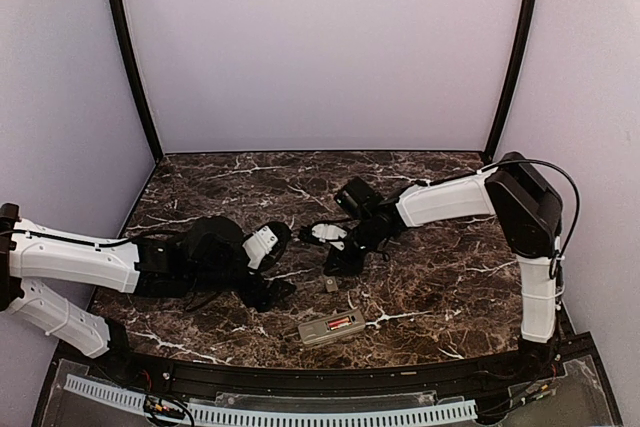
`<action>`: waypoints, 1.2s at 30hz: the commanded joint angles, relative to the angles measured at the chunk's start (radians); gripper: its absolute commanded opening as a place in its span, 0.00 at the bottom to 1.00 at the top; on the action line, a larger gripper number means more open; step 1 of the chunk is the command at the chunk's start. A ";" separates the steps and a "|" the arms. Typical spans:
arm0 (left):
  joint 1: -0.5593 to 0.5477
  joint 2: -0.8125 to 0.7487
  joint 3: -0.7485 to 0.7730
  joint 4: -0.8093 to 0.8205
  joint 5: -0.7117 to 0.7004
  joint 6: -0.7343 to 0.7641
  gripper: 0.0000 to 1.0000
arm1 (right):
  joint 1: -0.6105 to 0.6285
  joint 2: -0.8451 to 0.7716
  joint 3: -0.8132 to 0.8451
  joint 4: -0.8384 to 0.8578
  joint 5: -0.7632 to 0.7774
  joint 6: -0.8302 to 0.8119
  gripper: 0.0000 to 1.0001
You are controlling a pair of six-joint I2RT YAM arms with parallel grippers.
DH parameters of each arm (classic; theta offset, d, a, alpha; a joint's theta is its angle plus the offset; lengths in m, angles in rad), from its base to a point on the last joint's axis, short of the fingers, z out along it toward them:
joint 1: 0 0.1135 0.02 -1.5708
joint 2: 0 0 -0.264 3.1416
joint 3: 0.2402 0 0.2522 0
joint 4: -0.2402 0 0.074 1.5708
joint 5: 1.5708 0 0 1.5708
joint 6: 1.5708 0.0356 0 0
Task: Load the batteries into the remote control
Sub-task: Pick up the battery cover at the center of the board, then pass from the right arm to the left
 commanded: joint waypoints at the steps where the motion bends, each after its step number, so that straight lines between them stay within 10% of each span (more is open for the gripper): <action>1: 0.005 -0.009 0.016 -0.018 -0.001 0.005 0.84 | 0.008 0.000 -0.010 -0.024 0.004 -0.038 0.13; 19: 0.006 -0.004 0.040 -0.039 -0.013 -0.018 0.84 | 0.027 -0.082 -0.025 0.013 0.033 0.007 0.00; 36: 0.074 0.033 0.185 -0.026 0.154 -0.380 0.90 | 0.128 -0.477 -0.214 0.292 0.180 0.053 0.00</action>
